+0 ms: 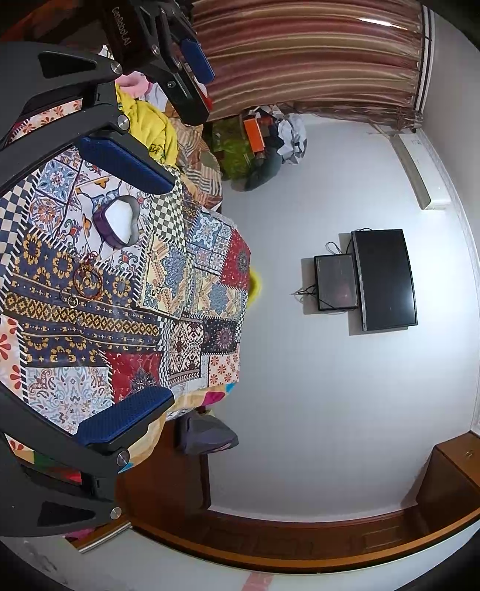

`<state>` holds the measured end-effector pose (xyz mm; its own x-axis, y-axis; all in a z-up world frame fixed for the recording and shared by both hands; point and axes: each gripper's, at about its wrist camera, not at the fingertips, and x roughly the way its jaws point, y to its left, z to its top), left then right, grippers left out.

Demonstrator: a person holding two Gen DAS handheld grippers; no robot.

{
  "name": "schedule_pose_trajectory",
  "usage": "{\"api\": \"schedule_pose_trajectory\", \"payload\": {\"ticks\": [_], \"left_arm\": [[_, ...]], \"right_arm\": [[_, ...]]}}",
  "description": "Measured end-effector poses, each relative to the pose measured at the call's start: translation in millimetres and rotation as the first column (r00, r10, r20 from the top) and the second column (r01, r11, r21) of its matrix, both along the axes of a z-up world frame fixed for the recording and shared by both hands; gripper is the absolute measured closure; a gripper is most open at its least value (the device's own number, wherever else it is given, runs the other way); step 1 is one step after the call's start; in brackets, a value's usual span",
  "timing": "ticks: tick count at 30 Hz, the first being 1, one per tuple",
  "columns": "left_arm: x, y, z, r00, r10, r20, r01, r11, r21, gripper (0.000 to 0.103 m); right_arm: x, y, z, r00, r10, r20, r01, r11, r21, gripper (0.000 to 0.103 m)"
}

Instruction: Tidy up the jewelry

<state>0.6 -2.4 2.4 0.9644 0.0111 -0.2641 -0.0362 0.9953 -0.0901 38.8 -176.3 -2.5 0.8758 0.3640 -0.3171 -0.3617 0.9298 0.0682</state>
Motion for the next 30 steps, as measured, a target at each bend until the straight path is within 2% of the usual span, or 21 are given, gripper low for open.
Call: {"api": "schedule_pose_trajectory", "payload": {"ticks": [9,15,23,30], "left_arm": [[5.9,-0.2,-4.5,1.000,-0.005,-0.013,0.005,1.000,0.000,0.000],[18.0,0.6,-11.8,0.999,-0.010,-0.039,0.010,1.000,0.002,0.000],[48.9,3.9,-37.6,0.990,0.012,-0.141,-0.013,1.000,-0.007,0.000],[74.6,5.5,-72.1,0.966,0.017,-0.256,-0.014,1.000,0.014,0.000]], "right_arm": [[5.5,-2.5,-6.5,1.000,-0.015,-0.014,0.015,1.000,-0.012,0.000],[15.7,-2.7,-19.6,0.998,-0.050,-0.041,0.048,0.997,-0.068,0.000],[32.9,-7.0,-45.7,0.990,-0.091,-0.108,0.075,0.987,-0.143,0.000],[54.7,-11.8,-79.0,0.971,-0.104,-0.216,0.060,0.978,-0.202,0.000]]}}
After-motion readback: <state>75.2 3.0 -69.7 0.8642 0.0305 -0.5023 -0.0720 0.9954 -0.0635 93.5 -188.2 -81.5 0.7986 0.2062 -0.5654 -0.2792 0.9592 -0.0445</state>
